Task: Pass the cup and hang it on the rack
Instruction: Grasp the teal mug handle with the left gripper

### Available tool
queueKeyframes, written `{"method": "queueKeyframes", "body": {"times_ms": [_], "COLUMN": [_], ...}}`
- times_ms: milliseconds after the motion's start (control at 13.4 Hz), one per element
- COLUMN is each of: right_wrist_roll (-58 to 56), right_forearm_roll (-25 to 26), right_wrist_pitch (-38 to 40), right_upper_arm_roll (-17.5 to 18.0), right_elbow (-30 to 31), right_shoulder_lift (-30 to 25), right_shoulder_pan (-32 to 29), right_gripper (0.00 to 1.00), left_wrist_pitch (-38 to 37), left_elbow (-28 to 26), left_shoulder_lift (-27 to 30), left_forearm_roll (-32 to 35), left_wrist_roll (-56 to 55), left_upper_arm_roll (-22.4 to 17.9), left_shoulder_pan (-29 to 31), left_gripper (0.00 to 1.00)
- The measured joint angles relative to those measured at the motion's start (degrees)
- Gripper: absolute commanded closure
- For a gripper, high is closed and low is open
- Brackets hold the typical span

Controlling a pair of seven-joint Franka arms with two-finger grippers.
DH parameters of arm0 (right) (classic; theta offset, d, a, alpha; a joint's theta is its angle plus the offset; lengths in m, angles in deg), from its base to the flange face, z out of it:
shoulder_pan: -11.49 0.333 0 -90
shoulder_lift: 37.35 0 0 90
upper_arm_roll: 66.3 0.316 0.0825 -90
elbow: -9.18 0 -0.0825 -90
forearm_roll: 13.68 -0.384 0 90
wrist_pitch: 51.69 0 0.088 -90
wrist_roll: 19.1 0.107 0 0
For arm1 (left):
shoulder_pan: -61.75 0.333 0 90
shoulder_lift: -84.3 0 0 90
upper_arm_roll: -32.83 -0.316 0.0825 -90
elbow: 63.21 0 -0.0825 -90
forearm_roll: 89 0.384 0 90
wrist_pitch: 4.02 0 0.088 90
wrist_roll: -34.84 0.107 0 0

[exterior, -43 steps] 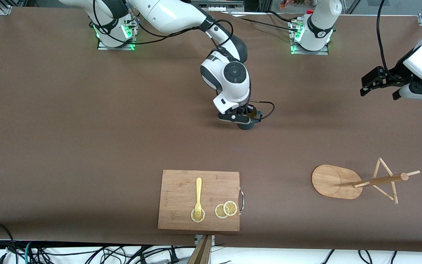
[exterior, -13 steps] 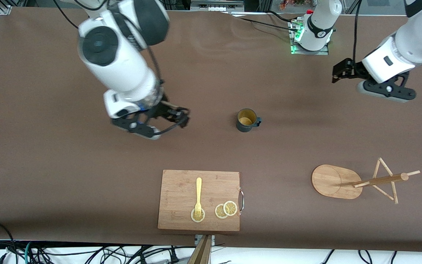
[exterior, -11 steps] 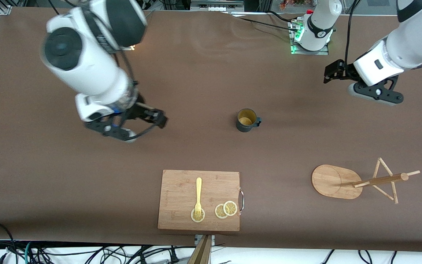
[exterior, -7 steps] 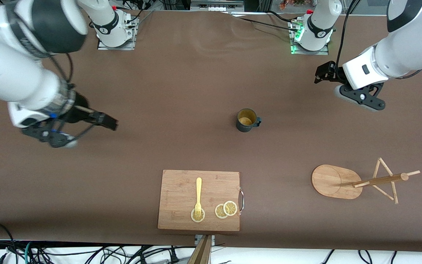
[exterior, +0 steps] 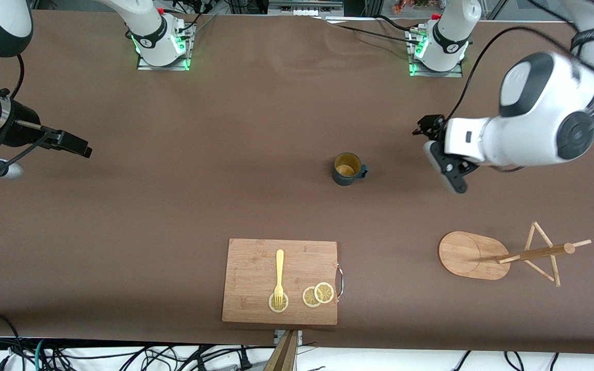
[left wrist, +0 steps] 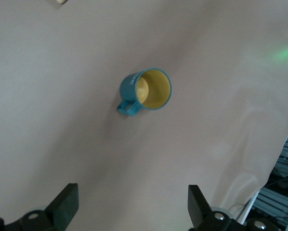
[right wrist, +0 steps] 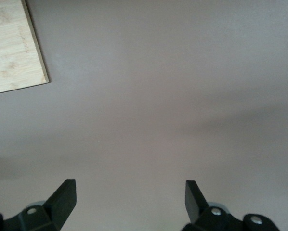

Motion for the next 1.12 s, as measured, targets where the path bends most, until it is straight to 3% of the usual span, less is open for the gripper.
{"method": "queueKeyframes", "body": {"times_ms": [298, 596, 1117], "right_wrist_roll": [-1.0, -2.4, -1.8], "right_forearm_roll": [4.0, 4.4, 4.4], "right_wrist_pitch": [-4.5, -4.7, -4.7], "right_upper_arm_roll": [1.3, 1.4, 2.8], "right_elbow": [9.7, 9.8, 9.6], "right_shoulder_lift": [-5.9, -6.5, -6.5], "right_shoulder_pan": [0.3, 0.5, 1.7], "right_gripper": [0.0, 0.0, 0.0], "left_wrist_pitch": [5.6, 8.4, 12.0], "left_elbow": [-4.6, -5.4, -12.0], "left_shoulder_lift": [-4.4, -12.3, -14.2], "left_forearm_roll": [-5.6, -13.1, -27.0], "left_wrist_roll": [13.6, 28.9, 56.3], "left_upper_arm_roll": [-0.3, -0.4, -0.4], "left_shoulder_pan": [0.2, 2.6, 4.8], "left_gripper": [0.0, 0.0, 0.0]}}
